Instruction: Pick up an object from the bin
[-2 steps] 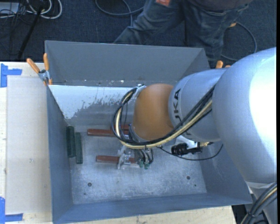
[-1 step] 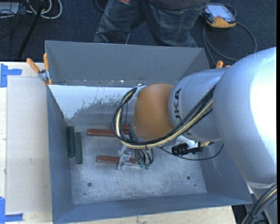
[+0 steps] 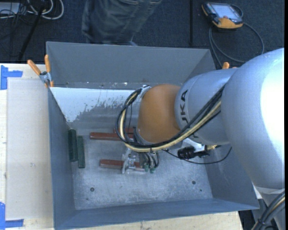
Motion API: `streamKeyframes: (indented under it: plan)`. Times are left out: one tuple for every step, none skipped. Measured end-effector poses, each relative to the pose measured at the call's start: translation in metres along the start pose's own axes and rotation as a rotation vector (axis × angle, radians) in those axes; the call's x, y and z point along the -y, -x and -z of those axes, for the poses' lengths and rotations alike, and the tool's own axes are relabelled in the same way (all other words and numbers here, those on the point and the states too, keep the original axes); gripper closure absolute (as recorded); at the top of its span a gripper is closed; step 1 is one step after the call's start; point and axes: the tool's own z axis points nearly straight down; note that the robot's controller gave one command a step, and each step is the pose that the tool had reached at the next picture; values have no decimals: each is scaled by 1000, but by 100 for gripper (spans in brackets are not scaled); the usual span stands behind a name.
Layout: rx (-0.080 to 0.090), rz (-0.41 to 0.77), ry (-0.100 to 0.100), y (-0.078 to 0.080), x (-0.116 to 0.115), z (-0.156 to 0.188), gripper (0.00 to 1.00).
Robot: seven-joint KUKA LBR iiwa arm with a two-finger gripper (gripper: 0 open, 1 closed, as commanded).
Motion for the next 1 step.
streamKeyframes:
  plan:
    - [1, 0, 0, 0, 0, 4, 100]
